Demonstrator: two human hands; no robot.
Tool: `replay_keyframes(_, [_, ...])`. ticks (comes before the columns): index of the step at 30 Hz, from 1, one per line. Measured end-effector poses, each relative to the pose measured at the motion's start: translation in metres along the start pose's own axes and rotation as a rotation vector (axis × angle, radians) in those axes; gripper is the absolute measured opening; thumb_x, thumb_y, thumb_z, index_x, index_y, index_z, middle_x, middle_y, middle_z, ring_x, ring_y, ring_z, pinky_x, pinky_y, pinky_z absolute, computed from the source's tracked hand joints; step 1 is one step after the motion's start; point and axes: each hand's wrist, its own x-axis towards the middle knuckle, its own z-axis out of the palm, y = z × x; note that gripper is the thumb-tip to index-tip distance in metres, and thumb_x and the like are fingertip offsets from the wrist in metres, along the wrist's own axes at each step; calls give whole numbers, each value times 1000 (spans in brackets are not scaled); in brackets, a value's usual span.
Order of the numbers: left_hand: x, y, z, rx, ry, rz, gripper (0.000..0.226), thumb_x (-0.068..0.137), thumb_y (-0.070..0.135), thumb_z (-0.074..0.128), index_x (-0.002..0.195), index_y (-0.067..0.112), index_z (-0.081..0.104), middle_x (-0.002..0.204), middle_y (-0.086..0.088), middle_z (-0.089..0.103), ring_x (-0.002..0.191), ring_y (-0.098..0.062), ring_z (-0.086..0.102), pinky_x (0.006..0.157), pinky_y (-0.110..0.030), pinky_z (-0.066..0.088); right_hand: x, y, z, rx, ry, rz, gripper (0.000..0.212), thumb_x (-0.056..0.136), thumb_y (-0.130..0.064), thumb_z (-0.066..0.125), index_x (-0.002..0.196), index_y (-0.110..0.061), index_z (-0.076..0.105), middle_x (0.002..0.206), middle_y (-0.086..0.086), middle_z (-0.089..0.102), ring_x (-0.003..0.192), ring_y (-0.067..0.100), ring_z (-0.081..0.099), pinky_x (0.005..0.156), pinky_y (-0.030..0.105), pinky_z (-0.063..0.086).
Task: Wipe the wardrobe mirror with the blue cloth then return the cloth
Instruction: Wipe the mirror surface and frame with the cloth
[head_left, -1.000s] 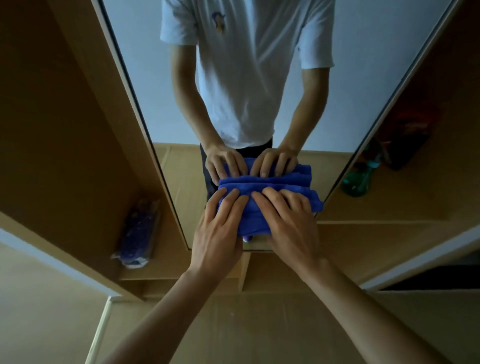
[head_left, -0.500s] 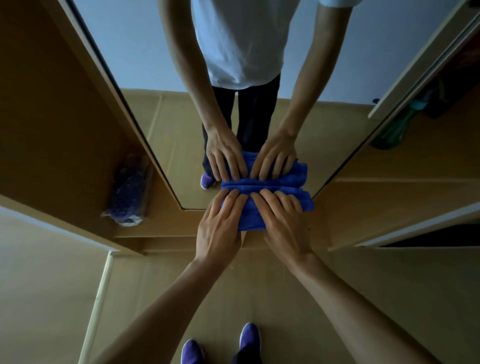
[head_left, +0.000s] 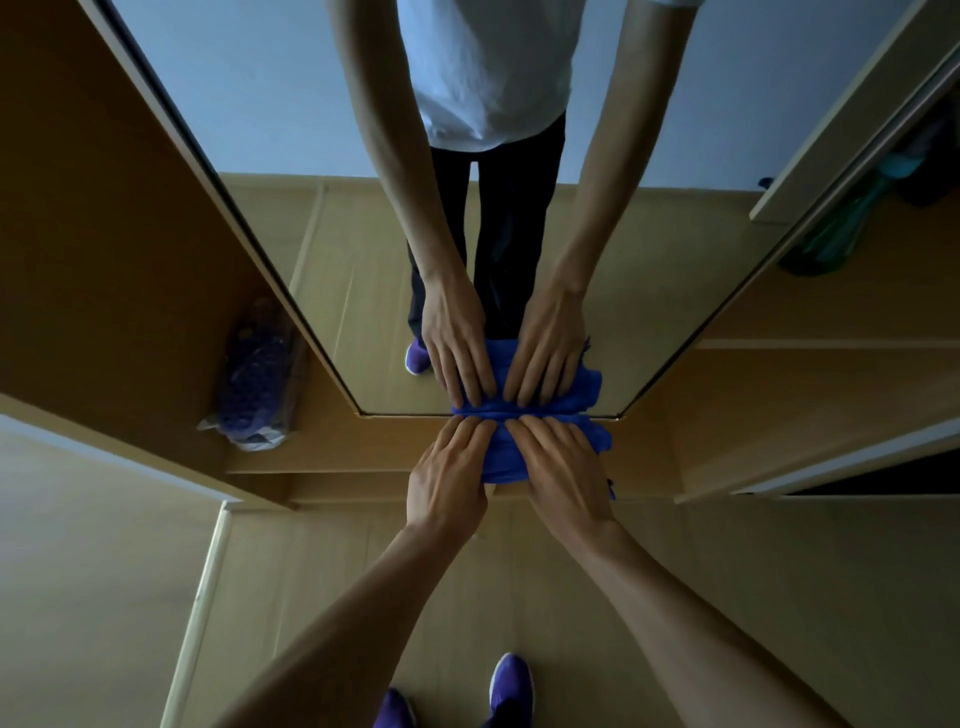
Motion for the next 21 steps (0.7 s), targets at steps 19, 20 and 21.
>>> replay_keyframes(19, [-34, 108, -157, 48, 374, 310, 75, 77, 25, 82, 141, 17, 45, 142, -2, 47, 135, -24, 43, 105, -41, 50, -13, -16, -233, -54, 247, -83, 54, 79, -21, 57, 133, -15, 58, 127, 3, 62, 116, 25, 57, 102, 43, 45])
replay_keyframes(20, [-35, 117, -169, 46, 405, 330, 75, 77, 26, 82, 142, 17, 45, 143, -3, 46, 136, -24, 42, 106, -42, 50, -13, -18, -249, -58, 281, -94, 53, 81, -26, 50, 132, -14, 58, 127, 3, 62, 116, 25, 58, 102, 44, 45])
replay_keyframes(21, [-37, 126, -181, 40, 436, 356, 75, 78, 26, 81, 143, 16, 45, 144, -3, 46, 137, -25, 42, 106, -43, 50, -13, -20, -265, -62, 311, -103, 55, 81, -29, 45, 131, -13, 59, 127, 4, 63, 116, 25, 58, 102, 44, 45])
